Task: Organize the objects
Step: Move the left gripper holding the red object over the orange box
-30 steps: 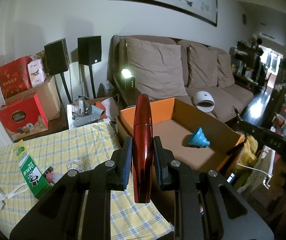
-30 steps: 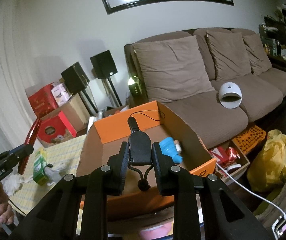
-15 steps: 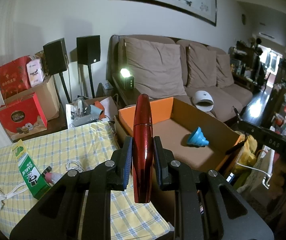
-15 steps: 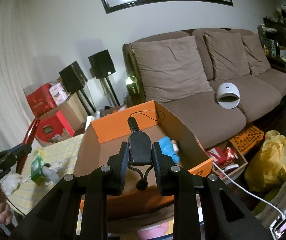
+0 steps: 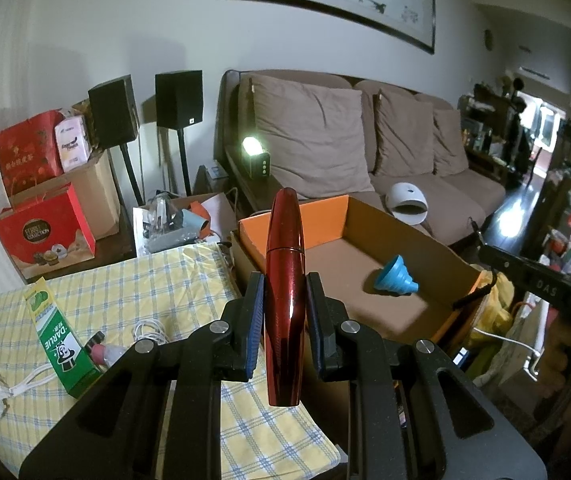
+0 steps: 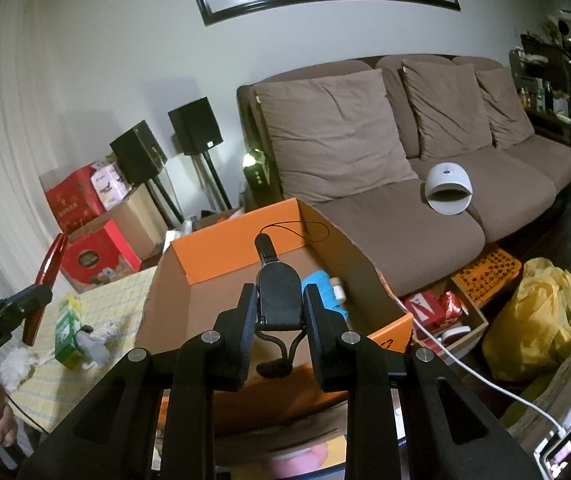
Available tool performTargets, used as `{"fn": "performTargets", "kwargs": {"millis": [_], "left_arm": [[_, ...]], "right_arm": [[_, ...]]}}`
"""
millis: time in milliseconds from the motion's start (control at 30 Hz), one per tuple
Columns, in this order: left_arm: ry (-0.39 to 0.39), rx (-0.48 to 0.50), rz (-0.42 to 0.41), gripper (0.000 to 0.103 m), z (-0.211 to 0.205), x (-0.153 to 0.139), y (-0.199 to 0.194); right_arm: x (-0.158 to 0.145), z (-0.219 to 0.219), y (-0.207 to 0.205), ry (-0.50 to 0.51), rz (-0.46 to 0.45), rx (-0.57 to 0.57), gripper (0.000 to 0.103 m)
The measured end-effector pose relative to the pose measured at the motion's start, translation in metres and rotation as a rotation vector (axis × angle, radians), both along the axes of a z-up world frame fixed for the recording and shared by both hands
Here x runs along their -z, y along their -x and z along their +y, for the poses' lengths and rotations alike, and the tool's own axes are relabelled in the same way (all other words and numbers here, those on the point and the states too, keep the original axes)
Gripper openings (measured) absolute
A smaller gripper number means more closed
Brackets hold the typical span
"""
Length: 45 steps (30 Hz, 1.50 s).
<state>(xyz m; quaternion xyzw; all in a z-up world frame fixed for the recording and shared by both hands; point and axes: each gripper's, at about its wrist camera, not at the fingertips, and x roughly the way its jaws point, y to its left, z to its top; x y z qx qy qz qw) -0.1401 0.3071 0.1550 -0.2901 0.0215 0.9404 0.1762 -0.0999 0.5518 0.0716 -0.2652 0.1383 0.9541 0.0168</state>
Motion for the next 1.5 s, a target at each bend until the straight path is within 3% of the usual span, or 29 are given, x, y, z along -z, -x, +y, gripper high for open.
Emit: {"fn": "performTargets", "kwargs": {"millis": [1500], "left_arm": [[0.003,0.020,-0.006,0.019,0.010,0.004,0.006]], "right_arm": [[0.002,0.010,-0.001,-0.002,-0.023,0.041,0.023]]}}
